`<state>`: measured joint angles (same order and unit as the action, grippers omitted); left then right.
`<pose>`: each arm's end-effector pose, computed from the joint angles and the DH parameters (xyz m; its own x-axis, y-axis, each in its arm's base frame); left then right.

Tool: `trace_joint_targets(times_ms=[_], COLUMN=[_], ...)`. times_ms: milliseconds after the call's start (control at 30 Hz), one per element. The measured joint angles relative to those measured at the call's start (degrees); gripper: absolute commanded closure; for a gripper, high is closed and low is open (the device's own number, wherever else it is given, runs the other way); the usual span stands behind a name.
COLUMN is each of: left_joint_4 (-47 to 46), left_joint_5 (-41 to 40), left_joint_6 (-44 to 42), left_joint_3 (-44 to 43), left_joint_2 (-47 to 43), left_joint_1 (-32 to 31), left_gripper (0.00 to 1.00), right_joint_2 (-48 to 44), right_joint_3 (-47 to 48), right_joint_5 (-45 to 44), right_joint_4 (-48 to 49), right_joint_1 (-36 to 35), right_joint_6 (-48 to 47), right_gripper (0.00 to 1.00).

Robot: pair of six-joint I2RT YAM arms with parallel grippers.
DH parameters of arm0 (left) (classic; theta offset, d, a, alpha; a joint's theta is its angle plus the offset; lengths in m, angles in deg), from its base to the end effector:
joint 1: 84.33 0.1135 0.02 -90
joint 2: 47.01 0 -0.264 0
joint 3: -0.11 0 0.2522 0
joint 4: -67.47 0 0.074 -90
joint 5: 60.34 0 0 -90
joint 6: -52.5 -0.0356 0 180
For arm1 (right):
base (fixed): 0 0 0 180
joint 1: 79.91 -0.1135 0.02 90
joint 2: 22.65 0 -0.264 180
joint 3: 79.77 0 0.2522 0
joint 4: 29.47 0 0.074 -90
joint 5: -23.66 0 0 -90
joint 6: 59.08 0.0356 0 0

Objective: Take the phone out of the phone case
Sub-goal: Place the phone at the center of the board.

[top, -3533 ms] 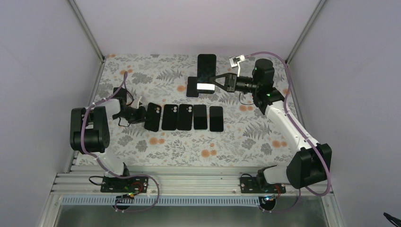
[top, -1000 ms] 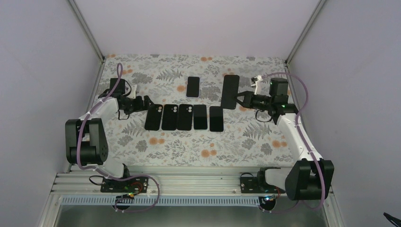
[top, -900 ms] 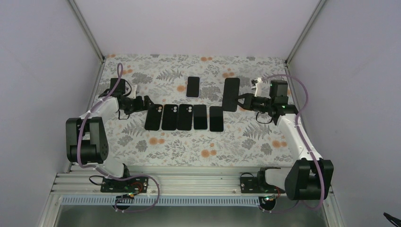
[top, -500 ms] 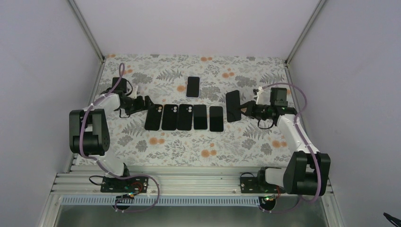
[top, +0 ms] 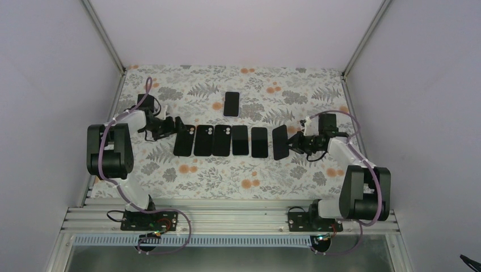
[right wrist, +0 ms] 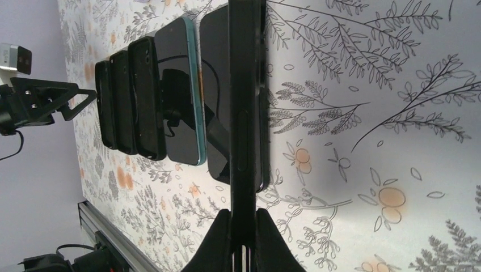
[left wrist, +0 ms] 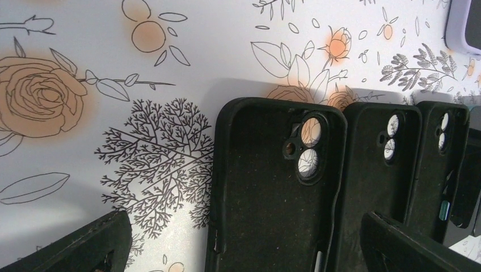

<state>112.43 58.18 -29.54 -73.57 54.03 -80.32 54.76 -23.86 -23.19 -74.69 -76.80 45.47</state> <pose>0.3269 0.0059 0.1564 -0.9528 -0.1888 -0.2378 -0.0492 0.8689 -0.4926 0.2376 0.0115 0.1869 -0.9457 0.2349 -0.2247 0.0075 0.7068 0.7074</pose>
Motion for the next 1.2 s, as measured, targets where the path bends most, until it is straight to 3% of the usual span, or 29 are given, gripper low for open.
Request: trace_joint_targets(times_ms=[900, 1200], left_joint_4=[0.4, 0.4], left_joint_5=[2.1, 2.1], left_joint_6=[0.0, 0.0], left_joint_3=[-2.7, -2.9], left_joint_2=[3.0, 3.1], left_joint_1=[0.0, 0.0], left_gripper=[0.00, 0.00], right_joint_2=[14.7, 16.3], right_joint_3=[0.0, 0.0], right_joint_5=[3.0, 3.9], right_joint_4=[11.3, 12.3], right_joint_1=[2.6, 2.6], right_joint_6=[-4.1, -4.0], right_gripper=[0.94, 0.83])
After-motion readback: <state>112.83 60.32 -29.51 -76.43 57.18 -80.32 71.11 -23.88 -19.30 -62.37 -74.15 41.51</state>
